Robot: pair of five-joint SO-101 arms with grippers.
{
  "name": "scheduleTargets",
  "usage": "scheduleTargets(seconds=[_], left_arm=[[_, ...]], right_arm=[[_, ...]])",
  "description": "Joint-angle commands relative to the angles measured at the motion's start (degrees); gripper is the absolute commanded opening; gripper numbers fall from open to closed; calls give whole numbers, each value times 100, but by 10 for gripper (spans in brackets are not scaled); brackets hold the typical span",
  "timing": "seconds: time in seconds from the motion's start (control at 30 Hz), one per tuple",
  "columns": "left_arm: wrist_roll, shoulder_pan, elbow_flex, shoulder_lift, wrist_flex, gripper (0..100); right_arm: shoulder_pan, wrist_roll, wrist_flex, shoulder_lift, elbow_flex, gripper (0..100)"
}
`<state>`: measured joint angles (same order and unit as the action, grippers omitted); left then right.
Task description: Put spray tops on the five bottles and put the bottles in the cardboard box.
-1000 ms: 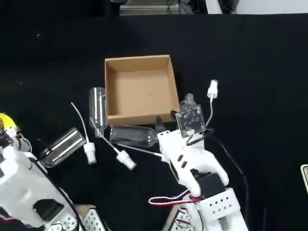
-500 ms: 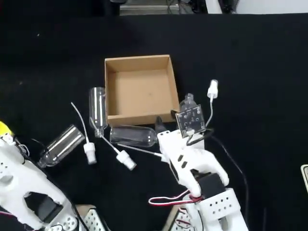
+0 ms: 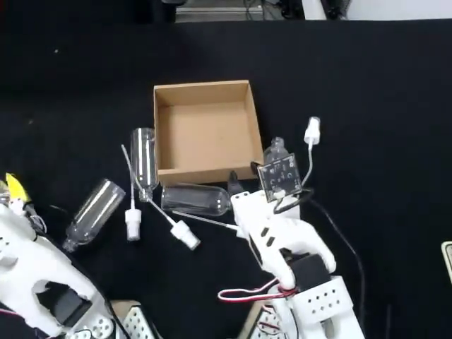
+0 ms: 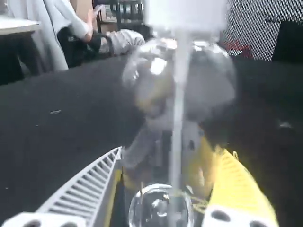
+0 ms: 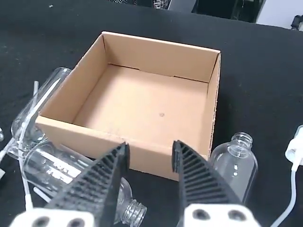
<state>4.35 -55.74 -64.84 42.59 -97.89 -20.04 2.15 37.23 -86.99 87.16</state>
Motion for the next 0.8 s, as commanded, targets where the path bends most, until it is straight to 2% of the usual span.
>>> scheduleTargets(seconds=[0.0, 0.37, 0.6, 0.77], left_arm=[[44, -22, -31, -123, -123, 277], [44, 84, -1007, -1934, -79, 278], [44, 40, -725, -2365, 1187, 277], [26, 66, -629, -2488, 1363, 275]], right_arm=[[-62, -44, 70, -163, -40, 131], [-70, -44, 70, -154, -40, 131], [-62, -44, 70, -154, -40, 131], [-53, -44, 70, -154, -40, 131]])
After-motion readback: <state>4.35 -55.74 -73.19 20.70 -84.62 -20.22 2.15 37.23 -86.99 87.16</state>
